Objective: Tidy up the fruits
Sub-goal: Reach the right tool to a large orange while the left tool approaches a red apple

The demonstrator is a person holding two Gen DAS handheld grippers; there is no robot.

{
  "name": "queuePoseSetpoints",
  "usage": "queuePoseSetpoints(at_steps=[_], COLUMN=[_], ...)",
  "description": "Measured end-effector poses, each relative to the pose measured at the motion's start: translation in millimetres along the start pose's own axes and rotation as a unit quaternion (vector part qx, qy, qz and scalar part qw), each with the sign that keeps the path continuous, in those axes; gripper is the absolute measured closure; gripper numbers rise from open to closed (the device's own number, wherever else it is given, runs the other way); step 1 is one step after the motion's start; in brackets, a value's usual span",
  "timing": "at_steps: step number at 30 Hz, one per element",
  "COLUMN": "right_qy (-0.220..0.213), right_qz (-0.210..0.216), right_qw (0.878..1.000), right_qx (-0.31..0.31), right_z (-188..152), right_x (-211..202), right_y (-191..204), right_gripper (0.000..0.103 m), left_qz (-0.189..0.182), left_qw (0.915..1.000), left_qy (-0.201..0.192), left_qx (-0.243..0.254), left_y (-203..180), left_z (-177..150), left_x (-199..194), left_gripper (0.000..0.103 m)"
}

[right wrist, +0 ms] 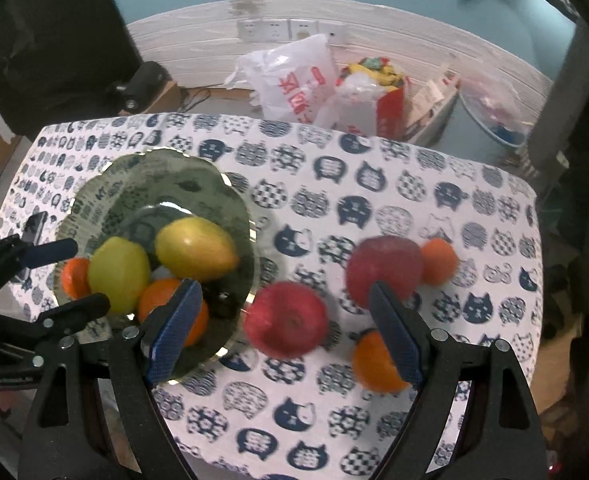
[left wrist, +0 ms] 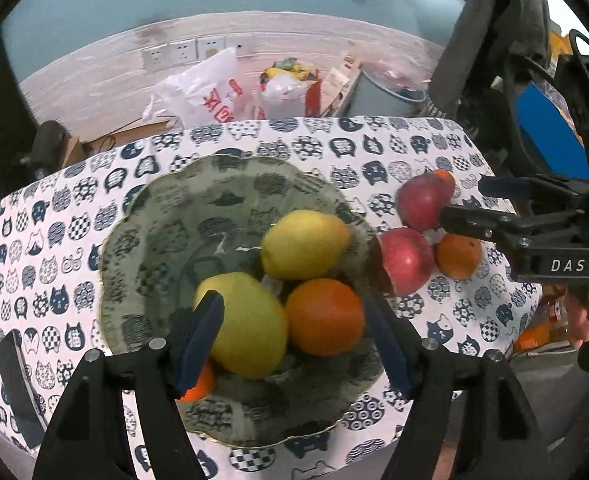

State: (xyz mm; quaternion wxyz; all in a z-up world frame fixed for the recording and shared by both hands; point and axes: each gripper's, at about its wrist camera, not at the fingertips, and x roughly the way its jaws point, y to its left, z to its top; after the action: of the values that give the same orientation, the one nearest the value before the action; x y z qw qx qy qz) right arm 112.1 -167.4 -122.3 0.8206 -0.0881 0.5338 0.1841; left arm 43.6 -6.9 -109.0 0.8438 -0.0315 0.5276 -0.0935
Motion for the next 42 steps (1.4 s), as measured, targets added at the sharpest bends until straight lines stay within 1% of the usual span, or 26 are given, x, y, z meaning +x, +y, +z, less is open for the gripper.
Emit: queuePoseSetpoints(at_steps=[7,9,11,19,32,42], right_qy=[0.005,0.005,0.007,0.019,0.04,0.084], right_qz=[-0.013,-0.016,-0.017,-0.023,-0.023,-0.024], right_qw=[1.0,0.999,0.999,0.999,0.998,0.995], right_qx=[0.021,0.027,0.03,0.044,0.047,0.044], right_z=[-16.1,-21.5,-25.4,-40.0,-54.5,-66.1], right_x=[-4.3,-5.5,-5.4,-0.5,14.5,50.4], right_y=[-32.2,-40.7,-47.3,-68.8,-84.8,-88.0], right_gripper=[0.017,0.017,0.017,0.017,0.017,0.017], left_qz=[-0.008,-0.011,-0.011,-0.014,-0.018,-0.023], left_qw=[0.9996,0.9993,0.999,0.9973,0.9954,0.9942], left_qy=[0.007,0.009,0.01,0.023,0.043,0.052], left_qx=[0.026,0.034,0.042,0.068,0.083,0.091], left_y=[-30.1,-38.6,-46.4,-72.8,-90.4,-97.6], left_z=[8.3,10.6,12.3,15.2,15.9,17.9], left_x=[8.2,11.0,13.9,26.9,46.1,56.3], left_gripper=[0.029,0.027,0.026,0.025,0.025,0.025])
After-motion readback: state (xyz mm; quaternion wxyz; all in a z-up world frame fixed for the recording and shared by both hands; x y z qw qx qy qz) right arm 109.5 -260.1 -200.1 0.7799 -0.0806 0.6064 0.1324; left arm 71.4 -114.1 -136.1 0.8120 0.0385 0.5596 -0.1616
